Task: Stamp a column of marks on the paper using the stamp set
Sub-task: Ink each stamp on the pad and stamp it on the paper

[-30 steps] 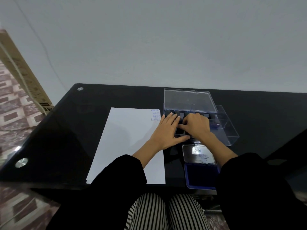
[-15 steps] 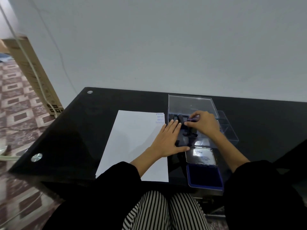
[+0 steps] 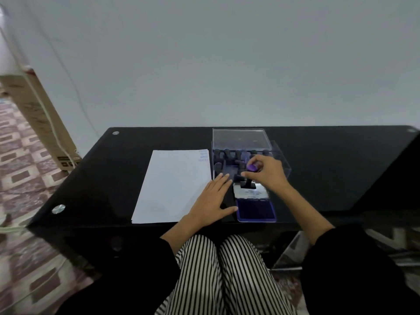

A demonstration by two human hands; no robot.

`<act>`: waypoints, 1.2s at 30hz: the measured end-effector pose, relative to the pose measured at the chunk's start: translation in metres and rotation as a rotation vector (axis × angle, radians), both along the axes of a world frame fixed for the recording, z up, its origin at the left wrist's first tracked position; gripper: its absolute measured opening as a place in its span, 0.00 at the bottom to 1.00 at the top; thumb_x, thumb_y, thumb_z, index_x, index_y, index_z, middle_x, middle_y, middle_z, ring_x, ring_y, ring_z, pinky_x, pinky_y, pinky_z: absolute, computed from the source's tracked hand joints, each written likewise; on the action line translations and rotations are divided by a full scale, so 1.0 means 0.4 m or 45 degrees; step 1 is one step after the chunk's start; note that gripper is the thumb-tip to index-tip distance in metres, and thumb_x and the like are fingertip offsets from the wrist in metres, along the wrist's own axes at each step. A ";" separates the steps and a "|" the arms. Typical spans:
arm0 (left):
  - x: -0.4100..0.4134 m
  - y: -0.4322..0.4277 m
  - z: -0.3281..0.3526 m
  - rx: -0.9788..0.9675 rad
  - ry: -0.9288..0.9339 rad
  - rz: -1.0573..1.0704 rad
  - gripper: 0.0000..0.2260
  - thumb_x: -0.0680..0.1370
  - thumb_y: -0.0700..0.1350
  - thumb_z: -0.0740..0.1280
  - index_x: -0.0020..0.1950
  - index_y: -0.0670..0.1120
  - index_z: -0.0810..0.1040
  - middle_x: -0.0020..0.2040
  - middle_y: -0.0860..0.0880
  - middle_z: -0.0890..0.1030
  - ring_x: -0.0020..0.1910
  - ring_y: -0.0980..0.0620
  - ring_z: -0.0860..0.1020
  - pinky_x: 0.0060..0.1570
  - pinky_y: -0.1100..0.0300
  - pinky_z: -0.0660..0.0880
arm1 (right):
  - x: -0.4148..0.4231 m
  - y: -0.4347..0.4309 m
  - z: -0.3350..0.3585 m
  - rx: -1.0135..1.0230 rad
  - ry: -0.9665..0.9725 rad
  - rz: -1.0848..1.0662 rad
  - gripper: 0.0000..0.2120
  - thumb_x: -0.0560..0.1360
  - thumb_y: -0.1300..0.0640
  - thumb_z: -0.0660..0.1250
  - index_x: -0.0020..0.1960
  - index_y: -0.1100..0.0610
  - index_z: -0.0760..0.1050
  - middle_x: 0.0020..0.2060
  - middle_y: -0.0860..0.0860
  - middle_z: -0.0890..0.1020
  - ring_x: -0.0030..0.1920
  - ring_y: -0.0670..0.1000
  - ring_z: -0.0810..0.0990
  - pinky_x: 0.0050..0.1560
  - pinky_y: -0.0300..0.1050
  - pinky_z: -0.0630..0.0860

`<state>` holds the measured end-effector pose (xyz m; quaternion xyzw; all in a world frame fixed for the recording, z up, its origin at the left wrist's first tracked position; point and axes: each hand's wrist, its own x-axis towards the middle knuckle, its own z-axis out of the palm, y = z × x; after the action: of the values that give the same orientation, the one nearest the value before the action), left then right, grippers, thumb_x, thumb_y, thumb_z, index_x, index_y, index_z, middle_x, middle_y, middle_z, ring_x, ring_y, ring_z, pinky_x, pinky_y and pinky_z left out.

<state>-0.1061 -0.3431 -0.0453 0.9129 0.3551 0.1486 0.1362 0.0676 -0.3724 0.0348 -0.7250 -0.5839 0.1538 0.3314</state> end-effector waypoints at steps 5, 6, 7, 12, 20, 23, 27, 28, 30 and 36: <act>0.007 -0.047 -0.036 -0.033 0.029 -0.033 0.33 0.77 0.58 0.62 0.76 0.45 0.55 0.78 0.49 0.53 0.77 0.53 0.47 0.75 0.56 0.48 | -0.008 -0.058 -0.060 -0.047 -0.048 0.024 0.14 0.67 0.54 0.76 0.49 0.58 0.78 0.45 0.54 0.81 0.42 0.47 0.75 0.41 0.37 0.69; 0.009 -0.050 -0.044 -0.055 0.037 -0.019 0.34 0.77 0.58 0.62 0.76 0.45 0.54 0.77 0.49 0.53 0.77 0.53 0.47 0.75 0.56 0.48 | -0.008 -0.066 -0.070 -0.059 -0.051 0.023 0.14 0.66 0.55 0.76 0.48 0.57 0.79 0.45 0.55 0.81 0.42 0.47 0.75 0.40 0.36 0.69; 0.011 -0.053 -0.051 -0.077 0.049 -0.003 0.35 0.77 0.59 0.62 0.76 0.45 0.54 0.78 0.49 0.53 0.77 0.53 0.47 0.75 0.56 0.49 | -0.008 -0.072 -0.080 -0.073 -0.054 0.018 0.14 0.66 0.55 0.76 0.49 0.57 0.79 0.46 0.54 0.81 0.42 0.46 0.75 0.40 0.36 0.68; 0.028 -0.052 -0.060 -0.198 0.091 0.054 0.40 0.75 0.61 0.64 0.77 0.44 0.50 0.78 0.48 0.50 0.77 0.52 0.45 0.75 0.56 0.47 | -0.010 -0.096 -0.111 -0.113 -0.068 -0.008 0.14 0.67 0.55 0.76 0.50 0.57 0.77 0.48 0.53 0.82 0.43 0.46 0.76 0.43 0.38 0.71; 0.060 -0.037 -0.066 -0.220 0.140 0.031 0.41 0.75 0.64 0.61 0.77 0.44 0.47 0.78 0.49 0.47 0.77 0.53 0.43 0.74 0.53 0.44 | 0.026 -0.118 -0.108 -0.076 -0.187 -0.071 0.10 0.70 0.55 0.73 0.50 0.54 0.79 0.50 0.53 0.81 0.48 0.52 0.80 0.51 0.47 0.78; 0.060 -0.036 -0.079 -0.223 0.159 0.025 0.40 0.75 0.64 0.59 0.77 0.44 0.46 0.78 0.49 0.45 0.77 0.53 0.42 0.75 0.53 0.43 | 0.030 -0.124 -0.115 -0.088 -0.230 -0.074 0.10 0.71 0.56 0.72 0.52 0.54 0.80 0.52 0.53 0.80 0.51 0.52 0.79 0.52 0.43 0.75; 0.060 -0.039 -0.081 -0.202 0.177 0.018 0.40 0.76 0.64 0.57 0.77 0.44 0.44 0.78 0.48 0.44 0.77 0.53 0.42 0.75 0.54 0.42 | 0.020 -0.130 -0.125 -0.067 -0.329 -0.094 0.13 0.73 0.55 0.70 0.56 0.55 0.79 0.52 0.54 0.81 0.52 0.52 0.79 0.49 0.39 0.71; 0.061 -0.039 -0.082 -0.198 0.186 0.018 0.40 0.76 0.64 0.57 0.77 0.44 0.44 0.78 0.48 0.44 0.77 0.53 0.42 0.75 0.54 0.42 | 0.016 -0.132 -0.131 -0.065 -0.367 -0.090 0.13 0.73 0.55 0.69 0.58 0.55 0.78 0.53 0.54 0.80 0.52 0.52 0.79 0.50 0.40 0.72; 0.061 -0.041 -0.083 -0.195 0.202 0.021 0.39 0.76 0.64 0.56 0.77 0.43 0.44 0.78 0.48 0.43 0.77 0.53 0.43 0.75 0.54 0.41 | 0.010 -0.140 -0.141 -0.059 -0.418 -0.078 0.15 0.75 0.55 0.67 0.60 0.56 0.76 0.55 0.54 0.80 0.53 0.52 0.78 0.52 0.42 0.73; 0.064 -0.041 -0.085 -0.184 0.217 0.020 0.39 0.77 0.64 0.56 0.77 0.43 0.43 0.78 0.47 0.43 0.77 0.52 0.44 0.74 0.53 0.41 | -0.001 -0.153 -0.154 -0.025 -0.408 -0.073 0.16 0.76 0.56 0.65 0.63 0.57 0.74 0.57 0.56 0.78 0.55 0.53 0.78 0.55 0.44 0.75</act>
<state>-0.0806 -0.3593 -0.0792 0.9072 0.3822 0.0457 0.1697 0.0671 -0.4338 -0.0269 -0.7597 -0.6069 0.0323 0.2313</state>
